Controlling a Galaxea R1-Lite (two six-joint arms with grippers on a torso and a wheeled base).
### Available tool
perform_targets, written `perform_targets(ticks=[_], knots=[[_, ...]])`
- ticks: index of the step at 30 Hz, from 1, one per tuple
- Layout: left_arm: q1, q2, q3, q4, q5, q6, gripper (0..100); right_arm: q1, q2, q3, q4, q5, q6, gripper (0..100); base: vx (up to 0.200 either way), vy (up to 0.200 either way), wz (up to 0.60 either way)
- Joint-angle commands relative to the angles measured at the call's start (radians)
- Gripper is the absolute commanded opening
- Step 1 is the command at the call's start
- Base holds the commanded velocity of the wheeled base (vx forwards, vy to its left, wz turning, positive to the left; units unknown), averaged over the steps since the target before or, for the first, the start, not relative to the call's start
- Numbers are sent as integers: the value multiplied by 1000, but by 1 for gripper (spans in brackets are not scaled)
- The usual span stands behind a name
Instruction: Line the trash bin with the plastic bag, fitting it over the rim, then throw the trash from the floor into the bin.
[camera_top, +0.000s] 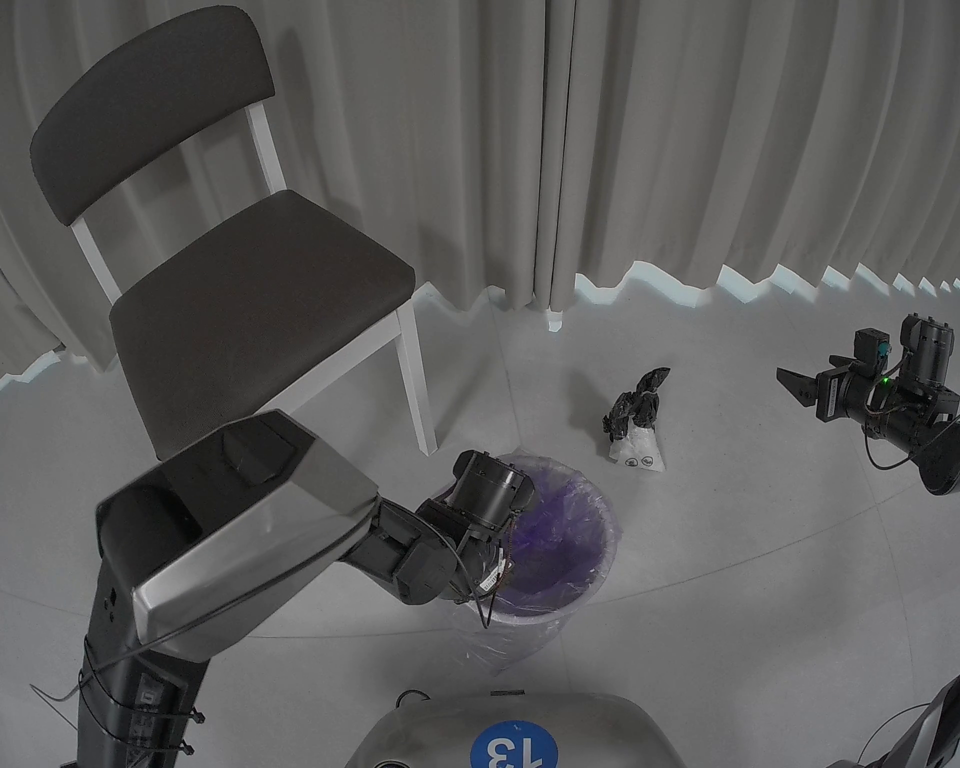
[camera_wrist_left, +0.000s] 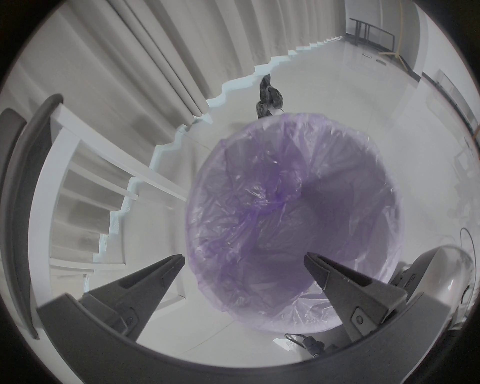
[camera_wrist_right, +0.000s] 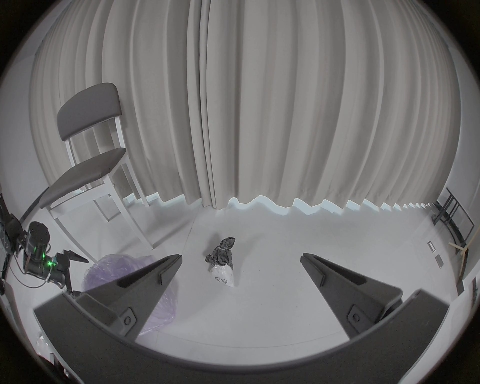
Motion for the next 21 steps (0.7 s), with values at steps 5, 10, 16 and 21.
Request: perform_targets(ticks=[5, 10, 16, 21], knots=[[-5, 49, -52, 53, 34, 63, 100, -2, 3, 2, 0, 0, -14, 100, 0, 0, 0], [-4, 21, -23, 81, 45, 77, 100, -2, 9, 4, 0, 0, -16, 100, 0, 0, 0], [7, -52, 71, 134, 42, 75, 100, -2, 15, 4, 0, 0, -27, 100, 0, 0, 0], [18, -84, 115, 125, 34, 58, 100, -1, 15, 5, 0, 0, -27, 100, 0, 0, 0]])
